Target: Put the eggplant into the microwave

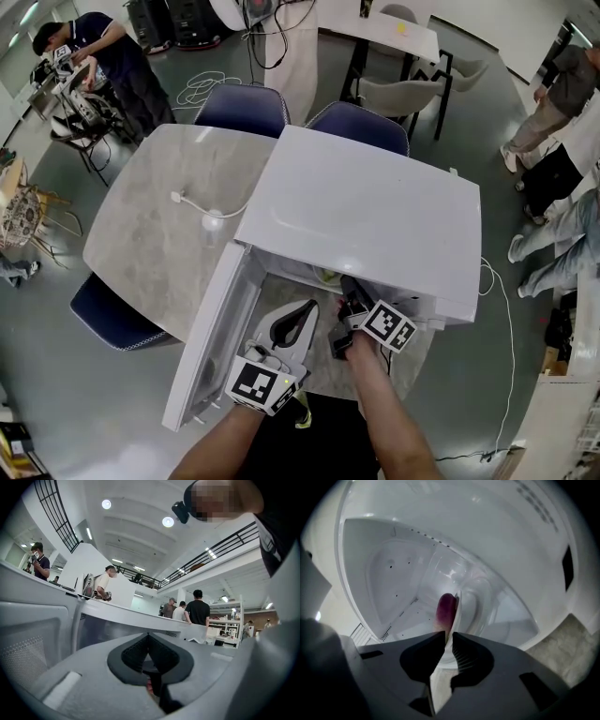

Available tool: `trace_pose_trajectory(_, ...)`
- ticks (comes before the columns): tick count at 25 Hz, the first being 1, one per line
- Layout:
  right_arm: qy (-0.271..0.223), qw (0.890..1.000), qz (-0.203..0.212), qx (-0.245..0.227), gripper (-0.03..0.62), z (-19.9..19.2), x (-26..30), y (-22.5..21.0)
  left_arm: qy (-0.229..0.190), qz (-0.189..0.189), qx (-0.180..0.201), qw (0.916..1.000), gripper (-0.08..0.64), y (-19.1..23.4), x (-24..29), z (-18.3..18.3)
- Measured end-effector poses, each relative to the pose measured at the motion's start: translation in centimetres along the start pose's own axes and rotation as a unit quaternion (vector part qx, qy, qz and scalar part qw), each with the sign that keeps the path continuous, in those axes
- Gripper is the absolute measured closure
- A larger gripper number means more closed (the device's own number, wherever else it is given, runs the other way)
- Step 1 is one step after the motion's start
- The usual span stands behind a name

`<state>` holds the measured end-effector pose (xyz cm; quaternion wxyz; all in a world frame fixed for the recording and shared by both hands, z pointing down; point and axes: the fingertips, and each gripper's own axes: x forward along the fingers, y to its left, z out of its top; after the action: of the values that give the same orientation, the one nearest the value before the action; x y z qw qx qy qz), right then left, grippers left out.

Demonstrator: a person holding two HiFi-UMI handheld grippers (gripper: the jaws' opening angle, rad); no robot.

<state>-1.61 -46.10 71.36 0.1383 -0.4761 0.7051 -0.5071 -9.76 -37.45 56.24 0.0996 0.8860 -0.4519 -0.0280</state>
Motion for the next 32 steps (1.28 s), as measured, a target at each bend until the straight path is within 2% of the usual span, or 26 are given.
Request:
trace_pose_trajectory(3, 0.004, 0.996, -0.032, -0.081, 0.534, 0.0, 0.1, 0.0, 0.004, -0.001, -0.002, 1.0, 0.551, 0.0, 0.1, -0.3)
trace_pose_trajectory(6, 0.009, 0.983, -0.063, -0.174, 0.513, -0.2, 0.1, 0.4, 0.006, 0.001, -0.006, 1.0, 0.551, 0.2, 0.2, -0.5)
trace_pose_trajectory(8, 0.009, 0.965, -0.092, -0.247, 0.499, 0.0, 0.1, 0.5, 0.007, 0.002, -0.007, 0.9999, 0.551, 0.4, 0.3, -0.5)
trace_pose_trajectory(11, 0.006, 0.931, -0.13, -0.34, 0.473, 0.5, 0.2, 0.7, 0.008, 0.002, -0.008, 0.9999, 0.551, 0.5, 0.5, -0.7)
trace_pose_trajectory(13, 0.009, 0.916, -0.139, -0.377, 0.468, 0.6, 0.4, 0.8, 0.008, 0.001, -0.009, 0.9999, 0.551, 0.5, 0.6, -0.9)
trace_pose_trajectory(15, 0.008, 0.906, -0.14, -0.398, 0.468, 0.7, 0.5, 1.1, 0.008, 0.0, -0.009, 0.9999, 0.551, 0.5, 0.7, -1.1)
trace_pose_trajectory(18, 0.0, 0.901, -0.139, -0.41, 0.468, 0.6, -0.2, 1.7, 0.013, -0.001, -0.01, 0.9999, 0.551, 0.4, 0.7, -1.1)
trace_pose_trajectory(25, 0.007, 0.901, -0.11, -0.42, 0.475, -0.2, -2.2, 4.2, 0.025, 0.003, -0.015, 0.9996, 0.551, -0.1, 0.6, -1.2)
trace_pose_trajectory(32, 0.022, 0.903, -0.078, -0.422, 0.562, -0.5, -5.7, 8.3, 0.04, 0.003, -0.018, 0.999, 0.551, -1.9, 0.1, 0.3)
